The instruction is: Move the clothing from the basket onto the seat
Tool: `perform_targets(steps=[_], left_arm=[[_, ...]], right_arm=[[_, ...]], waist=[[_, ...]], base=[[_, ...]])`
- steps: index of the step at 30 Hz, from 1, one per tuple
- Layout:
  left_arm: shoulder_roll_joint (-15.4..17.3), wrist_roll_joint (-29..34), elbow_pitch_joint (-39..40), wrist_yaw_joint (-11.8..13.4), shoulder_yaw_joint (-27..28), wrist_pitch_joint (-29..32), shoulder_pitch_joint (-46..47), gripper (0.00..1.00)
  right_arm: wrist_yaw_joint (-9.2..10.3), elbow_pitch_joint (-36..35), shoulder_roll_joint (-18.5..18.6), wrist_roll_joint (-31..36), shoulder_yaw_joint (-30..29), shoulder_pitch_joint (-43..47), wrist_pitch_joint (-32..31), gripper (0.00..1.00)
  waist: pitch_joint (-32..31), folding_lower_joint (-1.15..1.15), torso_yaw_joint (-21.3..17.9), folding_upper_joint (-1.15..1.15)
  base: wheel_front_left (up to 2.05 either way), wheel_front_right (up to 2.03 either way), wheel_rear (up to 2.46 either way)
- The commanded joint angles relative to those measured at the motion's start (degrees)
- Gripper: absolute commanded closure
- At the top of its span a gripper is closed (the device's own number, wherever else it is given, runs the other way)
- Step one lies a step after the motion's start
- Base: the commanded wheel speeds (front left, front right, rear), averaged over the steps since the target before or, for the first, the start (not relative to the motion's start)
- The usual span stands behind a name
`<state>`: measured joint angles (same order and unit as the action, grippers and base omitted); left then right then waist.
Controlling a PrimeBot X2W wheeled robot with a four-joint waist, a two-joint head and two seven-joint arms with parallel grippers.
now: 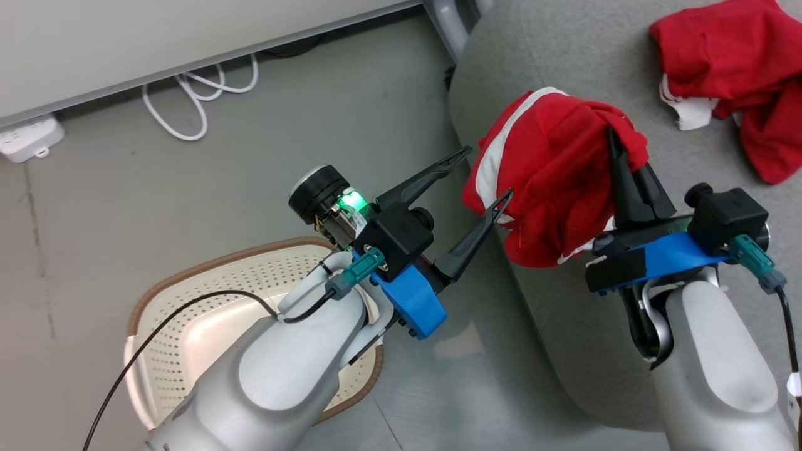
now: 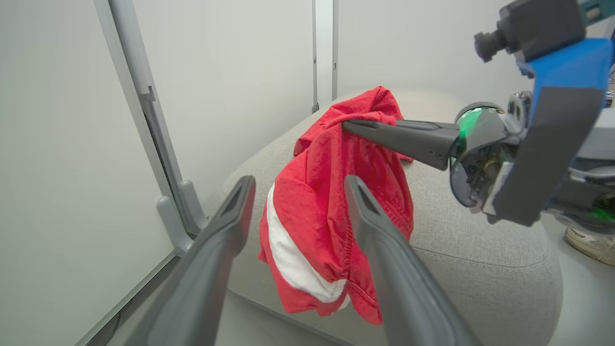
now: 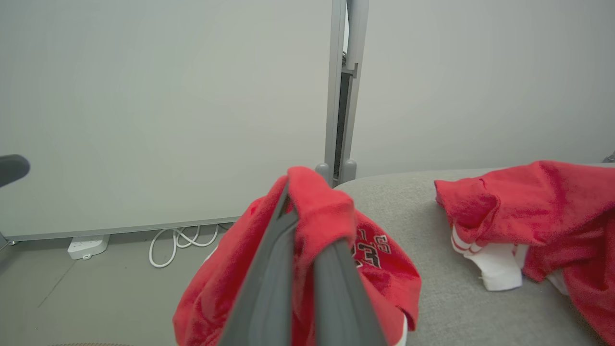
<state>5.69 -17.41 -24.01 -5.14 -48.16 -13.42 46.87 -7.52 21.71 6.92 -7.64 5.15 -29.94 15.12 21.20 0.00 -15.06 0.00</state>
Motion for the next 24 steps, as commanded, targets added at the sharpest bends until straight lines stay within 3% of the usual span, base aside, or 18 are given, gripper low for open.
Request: perform_targets(steps=[1, 12, 24], left_arm=[[0.41, 0.38, 0.11, -0.21, -0.31, 0.24, 0.46, 0.00], [0.90, 0.32, 0.14, -0.62, -2.73, 1.42, 0.51, 0.00], [1.75, -0.59, 0.03, 0.02, -2.80, 1.28, 0.72, 0.00]], right_arm=[[0.06, -0.73, -0.48, 0.24, -1.00, 1.09, 0.04, 1.00], [0.06, -2.34, -2.11, 0.41, -4.75, 4.22, 0.04, 1.00], [0.06, -4.35, -2.63, 1.48, -6.10, 2.28, 0.05, 1.00]], waist=[[0.97, 0.00, -2.17, 0.00], [2.75, 0.00, -6.85, 0.00], [3.70, 0.00, -6.87, 0.00]], base=[[0.00, 0.00, 0.00], [0.00, 0.00, 0.00], [0.00, 0.00, 0.00]])
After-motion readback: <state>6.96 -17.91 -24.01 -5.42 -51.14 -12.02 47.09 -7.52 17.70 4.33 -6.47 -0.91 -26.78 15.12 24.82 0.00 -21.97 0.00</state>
